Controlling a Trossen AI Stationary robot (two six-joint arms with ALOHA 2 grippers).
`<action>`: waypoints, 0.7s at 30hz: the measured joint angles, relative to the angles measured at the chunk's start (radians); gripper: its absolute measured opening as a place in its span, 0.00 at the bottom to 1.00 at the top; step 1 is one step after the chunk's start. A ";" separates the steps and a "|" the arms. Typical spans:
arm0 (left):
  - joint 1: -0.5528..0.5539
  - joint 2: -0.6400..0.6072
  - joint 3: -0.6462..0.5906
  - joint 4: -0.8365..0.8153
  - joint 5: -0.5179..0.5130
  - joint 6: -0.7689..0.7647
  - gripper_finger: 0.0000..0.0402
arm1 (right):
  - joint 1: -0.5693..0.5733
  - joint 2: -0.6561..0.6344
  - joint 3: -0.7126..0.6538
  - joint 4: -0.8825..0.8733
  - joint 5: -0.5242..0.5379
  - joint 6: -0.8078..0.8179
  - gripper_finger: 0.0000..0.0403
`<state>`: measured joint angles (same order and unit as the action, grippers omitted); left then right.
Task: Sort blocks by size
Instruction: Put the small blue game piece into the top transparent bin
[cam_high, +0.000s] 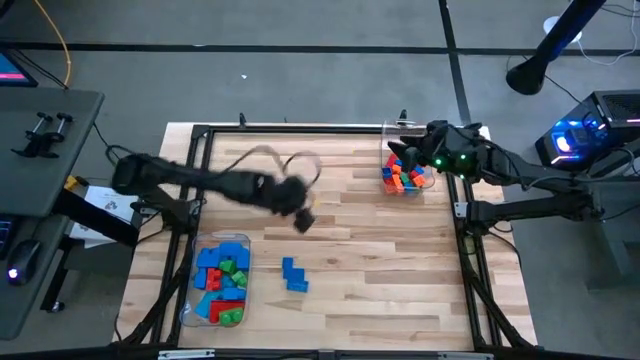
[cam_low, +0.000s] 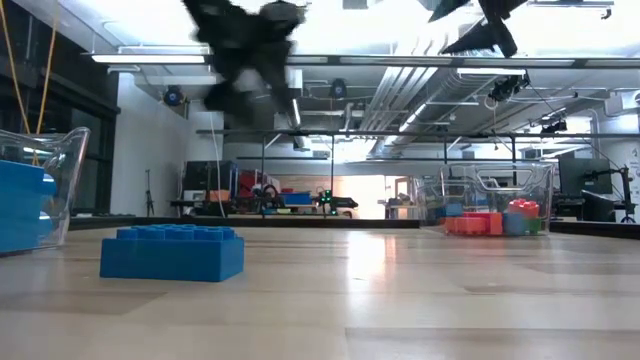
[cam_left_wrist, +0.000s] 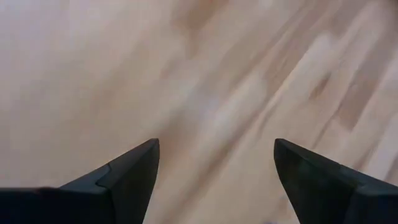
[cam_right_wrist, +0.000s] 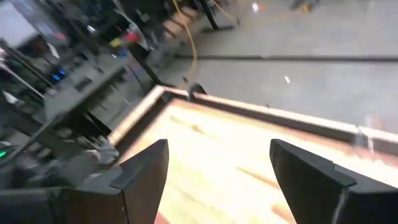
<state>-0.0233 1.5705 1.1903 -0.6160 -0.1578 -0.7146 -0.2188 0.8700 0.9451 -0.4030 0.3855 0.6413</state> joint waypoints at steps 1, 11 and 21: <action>-0.048 -0.027 -0.035 -0.037 -0.022 -0.117 0.75 | 0.000 0.000 0.000 -0.027 0.000 0.015 0.69; -0.306 0.085 -0.001 -0.118 0.076 0.215 0.75 | 0.000 0.001 0.000 -0.099 0.000 0.032 0.69; -0.368 0.118 -0.060 -0.085 0.053 0.406 0.75 | 0.074 0.036 0.000 -0.110 -0.109 -0.011 0.69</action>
<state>-0.3917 1.6885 1.1304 -0.7011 -0.1049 -0.3082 -0.1447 0.9056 0.9447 -0.5130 0.2768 0.6302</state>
